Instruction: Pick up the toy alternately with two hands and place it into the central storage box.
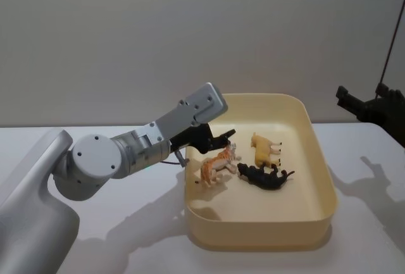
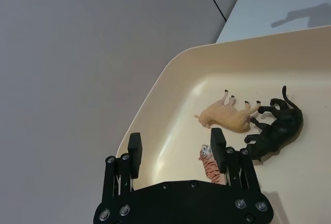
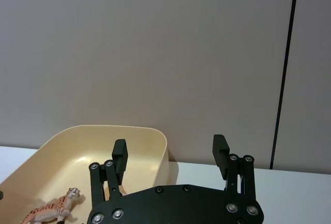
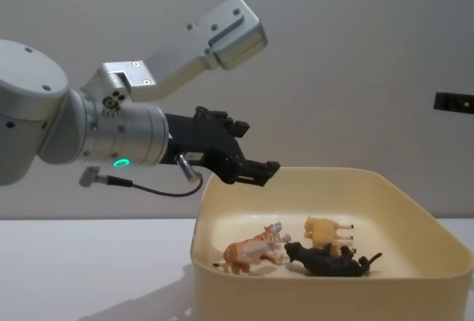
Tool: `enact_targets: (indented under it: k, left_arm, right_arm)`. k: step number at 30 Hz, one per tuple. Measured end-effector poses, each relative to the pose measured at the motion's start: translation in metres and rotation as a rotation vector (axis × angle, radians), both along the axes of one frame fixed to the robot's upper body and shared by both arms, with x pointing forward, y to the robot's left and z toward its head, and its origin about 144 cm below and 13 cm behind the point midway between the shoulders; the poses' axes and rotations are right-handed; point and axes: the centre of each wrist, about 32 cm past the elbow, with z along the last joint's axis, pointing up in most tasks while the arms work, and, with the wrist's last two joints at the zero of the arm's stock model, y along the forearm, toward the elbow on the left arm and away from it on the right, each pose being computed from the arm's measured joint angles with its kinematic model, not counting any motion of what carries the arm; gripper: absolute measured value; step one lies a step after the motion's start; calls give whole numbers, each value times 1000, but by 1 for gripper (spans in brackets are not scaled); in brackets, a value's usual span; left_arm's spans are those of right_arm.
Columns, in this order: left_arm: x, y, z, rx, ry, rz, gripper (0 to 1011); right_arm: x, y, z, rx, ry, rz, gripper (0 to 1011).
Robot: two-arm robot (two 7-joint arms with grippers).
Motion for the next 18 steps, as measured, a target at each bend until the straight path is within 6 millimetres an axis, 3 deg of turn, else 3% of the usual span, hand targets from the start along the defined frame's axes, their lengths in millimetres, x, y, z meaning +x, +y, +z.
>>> enact_targets:
  k: [8, 18]
  left_arm:
    - [2, -1, 0, 18, 1, -14, 1000]
    - [4, -2, 0, 28, 2, -22, 1002]
  right_arm:
    - [0, 0, 0, 0, 0, 0, 1001]
    - [0, 0, 0, 0, 0, 0, 1001]
